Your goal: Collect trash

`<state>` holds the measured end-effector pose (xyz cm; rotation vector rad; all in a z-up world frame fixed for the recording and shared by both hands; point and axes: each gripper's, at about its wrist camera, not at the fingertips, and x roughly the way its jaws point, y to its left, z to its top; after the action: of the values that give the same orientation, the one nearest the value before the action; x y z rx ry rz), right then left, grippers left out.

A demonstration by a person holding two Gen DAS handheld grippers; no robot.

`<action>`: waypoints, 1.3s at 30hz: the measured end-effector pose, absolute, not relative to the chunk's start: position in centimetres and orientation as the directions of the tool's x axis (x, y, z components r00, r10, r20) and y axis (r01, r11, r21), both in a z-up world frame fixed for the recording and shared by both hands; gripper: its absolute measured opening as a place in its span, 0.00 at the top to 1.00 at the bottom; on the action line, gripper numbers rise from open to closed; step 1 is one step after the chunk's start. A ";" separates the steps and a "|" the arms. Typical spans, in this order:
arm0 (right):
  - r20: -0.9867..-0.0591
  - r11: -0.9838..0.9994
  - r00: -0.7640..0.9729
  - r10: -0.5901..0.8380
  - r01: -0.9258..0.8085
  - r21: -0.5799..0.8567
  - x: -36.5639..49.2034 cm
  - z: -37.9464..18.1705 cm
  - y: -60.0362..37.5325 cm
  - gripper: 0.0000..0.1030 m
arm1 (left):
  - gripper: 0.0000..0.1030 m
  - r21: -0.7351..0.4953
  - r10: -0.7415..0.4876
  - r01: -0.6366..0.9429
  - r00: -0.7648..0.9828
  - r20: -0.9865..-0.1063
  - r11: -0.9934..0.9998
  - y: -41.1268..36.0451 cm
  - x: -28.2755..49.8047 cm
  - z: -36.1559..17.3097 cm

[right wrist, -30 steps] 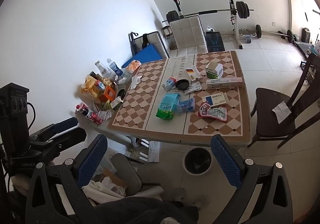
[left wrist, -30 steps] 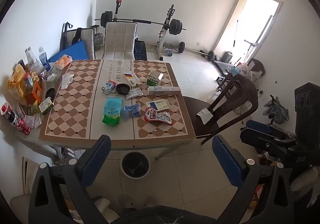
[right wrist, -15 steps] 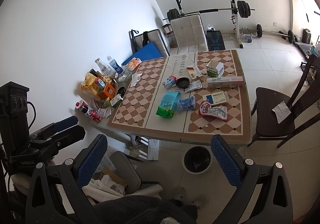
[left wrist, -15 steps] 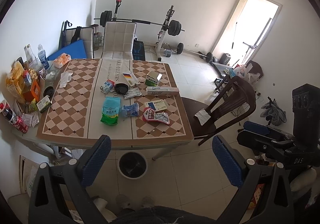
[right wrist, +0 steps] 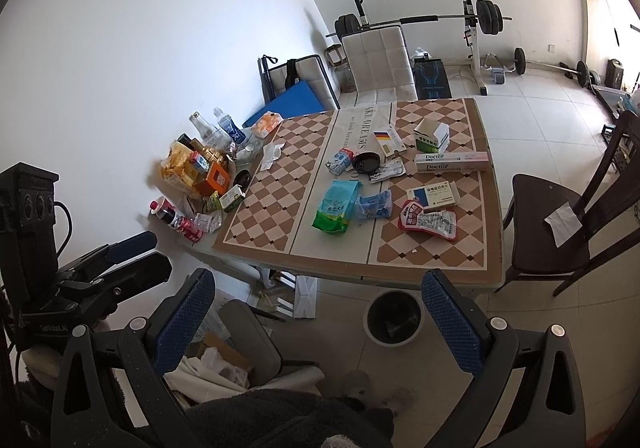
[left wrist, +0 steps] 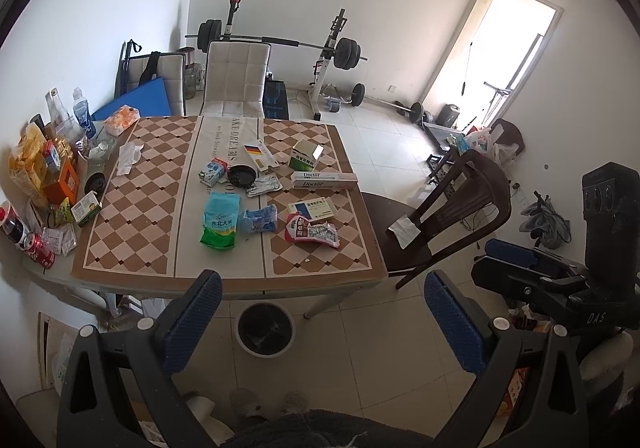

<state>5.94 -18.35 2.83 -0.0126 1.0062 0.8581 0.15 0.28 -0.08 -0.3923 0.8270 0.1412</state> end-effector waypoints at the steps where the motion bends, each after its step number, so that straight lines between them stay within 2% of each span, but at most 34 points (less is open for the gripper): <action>1: -0.743 0.683 0.246 0.623 -0.634 0.363 6.0 2.9 -18.3 0.00 | 0.00 -0.285 -0.030 -0.272 0.673 -0.739 0.919 0.3 0.2 -0.1; 39: -0.747 0.684 0.246 0.617 -0.637 0.355 6.0 2.1 -18.4 0.00 | 0.00 -0.284 -0.043 -0.252 0.674 -0.737 0.925 0.4 1.3 0.5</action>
<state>5.98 -18.36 2.14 -0.0234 1.0079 0.8555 1.33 0.39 0.52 -0.3820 0.8276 0.1208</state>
